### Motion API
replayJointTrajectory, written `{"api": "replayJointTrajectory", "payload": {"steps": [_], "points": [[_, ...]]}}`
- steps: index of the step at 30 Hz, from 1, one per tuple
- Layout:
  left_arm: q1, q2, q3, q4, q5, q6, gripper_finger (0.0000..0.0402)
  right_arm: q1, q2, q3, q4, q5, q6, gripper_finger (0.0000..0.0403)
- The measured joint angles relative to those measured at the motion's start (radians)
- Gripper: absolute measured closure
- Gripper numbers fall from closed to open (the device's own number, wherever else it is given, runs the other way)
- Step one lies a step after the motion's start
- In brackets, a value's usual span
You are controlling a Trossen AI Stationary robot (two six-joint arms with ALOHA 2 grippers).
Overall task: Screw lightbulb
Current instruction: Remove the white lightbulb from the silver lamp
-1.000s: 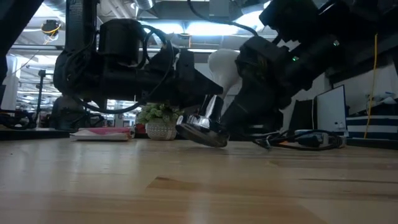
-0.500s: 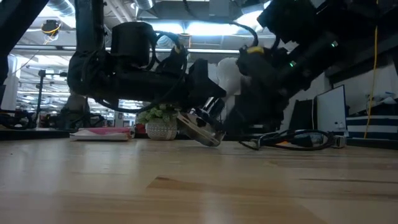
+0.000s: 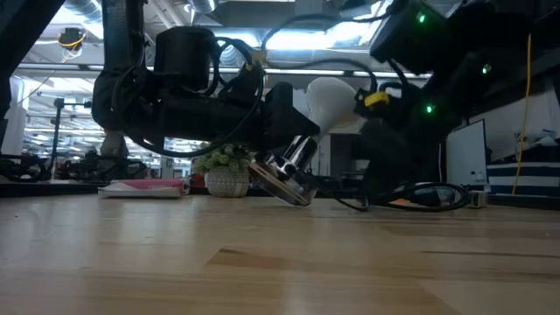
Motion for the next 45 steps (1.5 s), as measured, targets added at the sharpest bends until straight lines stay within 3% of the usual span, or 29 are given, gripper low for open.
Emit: {"api": "replayJointTrajectory", "payload": {"steps": [11, 17, 26, 36, 45], "points": [[-0.033, -0.003, 0.001, -0.021, 0.004, -0.007, 0.0263, 0.0, -0.186, 0.0, -0.046, 0.264, -0.092, 0.0301], [-0.035, -0.004, 0.0, -0.02, 0.029, -0.019, 0.0263, 0.0, -0.211, -0.003, 0.083, 0.303, -0.246, 0.0301], [-0.034, -0.006, 0.002, -0.083, 0.051, -0.1, 0.0263, -0.002, -0.211, -0.003, 0.288, 0.221, -0.468, 0.0301], [-0.033, -0.003, 0.002, -0.103, 0.064, -0.103, 0.0264, 0.0, -0.211, 0.0, 0.255, 0.194, -0.429, 0.0301], [-0.03, -0.003, 0.002, -0.106, 0.062, -0.104, 0.0263, 0.001, -0.211, 0.0, 0.154, 0.058, -0.305, 0.0301]]}}
